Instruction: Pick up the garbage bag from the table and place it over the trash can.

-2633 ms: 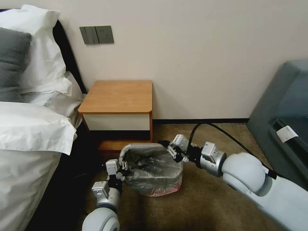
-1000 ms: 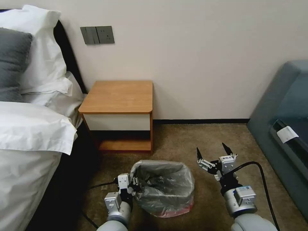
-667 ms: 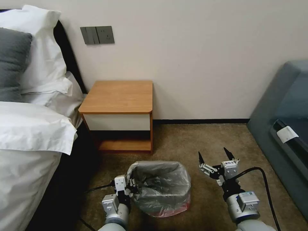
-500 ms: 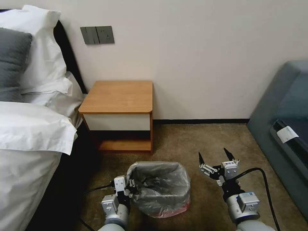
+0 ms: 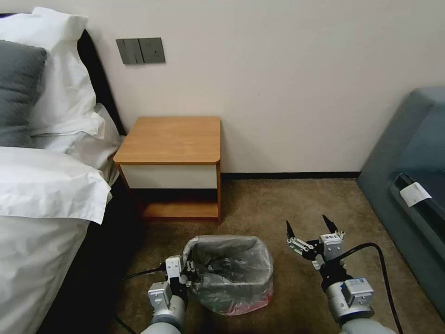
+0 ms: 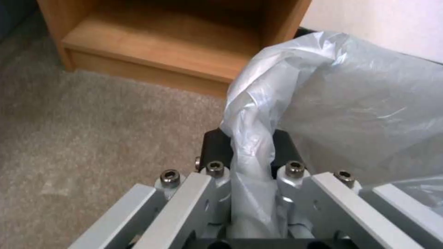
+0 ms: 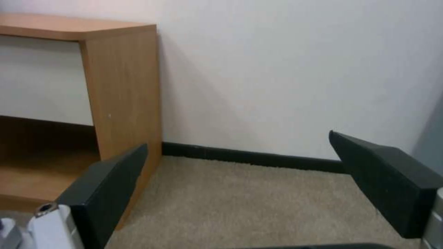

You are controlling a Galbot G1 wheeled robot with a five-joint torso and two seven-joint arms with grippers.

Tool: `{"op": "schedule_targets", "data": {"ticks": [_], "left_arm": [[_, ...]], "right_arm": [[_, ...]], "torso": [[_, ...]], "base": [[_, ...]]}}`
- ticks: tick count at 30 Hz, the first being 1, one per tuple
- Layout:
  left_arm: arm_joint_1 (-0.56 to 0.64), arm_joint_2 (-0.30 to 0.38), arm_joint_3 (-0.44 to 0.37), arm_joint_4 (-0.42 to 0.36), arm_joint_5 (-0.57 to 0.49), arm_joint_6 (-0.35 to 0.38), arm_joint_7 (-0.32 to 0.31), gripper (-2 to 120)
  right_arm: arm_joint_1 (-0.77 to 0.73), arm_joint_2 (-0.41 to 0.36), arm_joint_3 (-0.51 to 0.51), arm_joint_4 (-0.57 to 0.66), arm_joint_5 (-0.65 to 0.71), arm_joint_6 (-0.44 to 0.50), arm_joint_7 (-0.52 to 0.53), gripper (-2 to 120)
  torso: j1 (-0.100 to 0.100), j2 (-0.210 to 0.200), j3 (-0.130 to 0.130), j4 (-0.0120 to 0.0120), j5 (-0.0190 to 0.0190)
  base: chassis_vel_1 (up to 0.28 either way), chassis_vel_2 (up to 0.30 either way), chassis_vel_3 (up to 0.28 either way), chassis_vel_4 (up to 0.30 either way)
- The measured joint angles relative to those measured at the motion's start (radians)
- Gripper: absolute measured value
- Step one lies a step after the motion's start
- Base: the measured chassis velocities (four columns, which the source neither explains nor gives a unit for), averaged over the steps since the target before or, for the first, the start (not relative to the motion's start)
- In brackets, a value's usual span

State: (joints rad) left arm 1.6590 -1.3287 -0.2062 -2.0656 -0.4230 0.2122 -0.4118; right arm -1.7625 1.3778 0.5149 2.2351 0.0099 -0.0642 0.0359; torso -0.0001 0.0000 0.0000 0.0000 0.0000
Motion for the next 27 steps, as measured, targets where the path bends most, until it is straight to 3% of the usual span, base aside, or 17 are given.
{"op": "schedule_targets", "data": {"ticks": [14, 25, 27], "left_arm": [[-0.01, 0.008, 0.008, 0.008, 0.011, 0.016, -0.006, 8], [-0.012, 0.01, 0.01, 0.008, 0.043, 0.025, -0.009, 46], [-0.011, 0.01, 0.01, 0.008, 0.054, 0.02, -0.002, 57]], "right_arm": [[0.0, -0.003, 0.0, -0.004, 0.007, 0.001, 0.0, 100], [0.004, -0.004, -0.003, -0.005, 0.012, 0.001, 0.0, 100], [0.004, -0.004, -0.004, -0.005, 0.013, 0.001, 0.0, 100]], "torso": [[0.0, 0.0, 0.0, 0.0, 0.0], [0.0, 0.0, 0.0, -0.0002, -0.0001], [0.0, 0.0, 0.0, -0.0001, -0.0001]], "base": [[0.0, 0.0, 0.0, 0.0], [0.0, 0.0, 0.0, 0.0], [0.0, 0.0, 0.0, 0.0]]}}
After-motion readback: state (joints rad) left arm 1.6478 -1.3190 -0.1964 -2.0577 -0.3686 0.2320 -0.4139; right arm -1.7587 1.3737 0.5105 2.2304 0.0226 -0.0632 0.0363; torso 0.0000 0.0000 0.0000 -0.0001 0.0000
